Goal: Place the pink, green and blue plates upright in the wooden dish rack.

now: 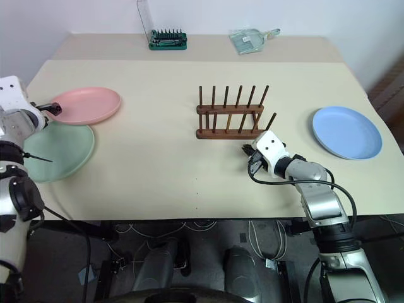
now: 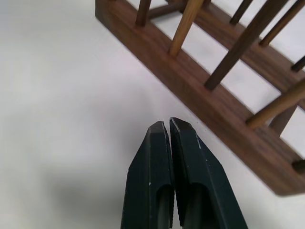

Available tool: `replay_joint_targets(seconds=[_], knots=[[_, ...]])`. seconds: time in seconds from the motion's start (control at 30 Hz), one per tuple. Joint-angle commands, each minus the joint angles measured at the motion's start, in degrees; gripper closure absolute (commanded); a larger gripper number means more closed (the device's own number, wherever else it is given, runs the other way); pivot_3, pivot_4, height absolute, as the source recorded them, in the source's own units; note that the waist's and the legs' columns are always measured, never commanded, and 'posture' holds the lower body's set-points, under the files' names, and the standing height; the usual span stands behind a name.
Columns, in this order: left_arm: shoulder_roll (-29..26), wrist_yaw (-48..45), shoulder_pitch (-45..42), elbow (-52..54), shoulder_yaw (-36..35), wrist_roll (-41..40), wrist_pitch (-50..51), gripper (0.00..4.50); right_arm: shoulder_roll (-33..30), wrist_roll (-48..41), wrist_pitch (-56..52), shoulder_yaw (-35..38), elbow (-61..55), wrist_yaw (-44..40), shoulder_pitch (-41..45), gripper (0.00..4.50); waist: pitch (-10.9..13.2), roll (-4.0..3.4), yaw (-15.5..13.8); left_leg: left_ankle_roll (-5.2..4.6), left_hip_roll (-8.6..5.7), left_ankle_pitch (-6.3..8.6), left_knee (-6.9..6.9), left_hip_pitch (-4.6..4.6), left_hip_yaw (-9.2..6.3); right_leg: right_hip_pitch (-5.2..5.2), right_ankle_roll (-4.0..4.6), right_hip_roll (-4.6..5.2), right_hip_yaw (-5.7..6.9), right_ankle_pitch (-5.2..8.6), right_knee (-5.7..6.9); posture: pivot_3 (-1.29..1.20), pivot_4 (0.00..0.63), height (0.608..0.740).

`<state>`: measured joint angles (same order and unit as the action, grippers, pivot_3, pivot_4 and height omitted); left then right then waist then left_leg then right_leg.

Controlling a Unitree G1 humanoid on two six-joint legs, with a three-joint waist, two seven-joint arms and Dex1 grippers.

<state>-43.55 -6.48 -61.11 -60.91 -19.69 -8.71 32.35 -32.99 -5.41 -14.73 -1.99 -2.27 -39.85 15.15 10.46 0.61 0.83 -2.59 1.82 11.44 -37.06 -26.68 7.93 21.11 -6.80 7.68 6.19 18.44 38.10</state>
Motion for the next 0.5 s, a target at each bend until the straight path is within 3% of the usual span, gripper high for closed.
replay_joint_targets(seconds=[0.03,0.13,0.23,0.43,0.5], knots=[[-1.3,-1.3,-3.3,-4.1,1.0,1.2,-4.4,0.03,0.2,-0.9,0.1,1.0,-3.4,0.3,-0.9,4.41,0.0,0.00,0.1,0.01,0.01,-0.01,0.00,0.00,0.00,0.00,0.00,-0.01,0.00,0.00,0.01,0.00,0.150,0.736],[-1.4,-1.2,-4.4,-7.3,1.4,1.7,-6.3,0.03,0.2,-0.8,0.1,0.9,-3.4,0.7,-1.0,4.41,0.0,0.01,0.3,0.02,0.01,-0.01,0.01,0.01,0.00,0.01,0.00,-0.02,0.00,0.00,0.02,0.00,0.150,0.736],[-1.2,-0.5,-5.1,-8.9,0.8,1.4,-7.0,1.28,0.2,-0.9,0.1,1.3,-3.6,1.2,-1.2,4.41,0.0,0.02,0.3,0.03,0.02,-0.02,0.01,0.01,0.00,0.04,0.01,-0.02,0.00,0.00,0.05,0.00,0.150,0.736],[-1.0,1.2,-5.4,-9.6,-0.1,0.7,-7.8,4.32,-0.2,-1.8,-0.2,1.8,-4.8,0.9,-2.0,4.41,0.0,0.06,0.1,0.03,0.01,-0.02,-0.01,-0.03,0.00,0.07,0.00,-0.01,0.00,0.00,0.05,0.00,0.150,0.736],[-1.0,1.4,-5.3,-9.5,-0.4,0.3,-8.0,4.45,-0.3,-3.1,-0.5,2.1,-5.9,-0.1,-2.4,4.41,0.0,0.06,0.1,0.02,0.01,-0.02,-0.03,-0.03,0.00,0.06,0.00,0.00,0.00,0.00,0.05,0.00,0.150,0.736]])
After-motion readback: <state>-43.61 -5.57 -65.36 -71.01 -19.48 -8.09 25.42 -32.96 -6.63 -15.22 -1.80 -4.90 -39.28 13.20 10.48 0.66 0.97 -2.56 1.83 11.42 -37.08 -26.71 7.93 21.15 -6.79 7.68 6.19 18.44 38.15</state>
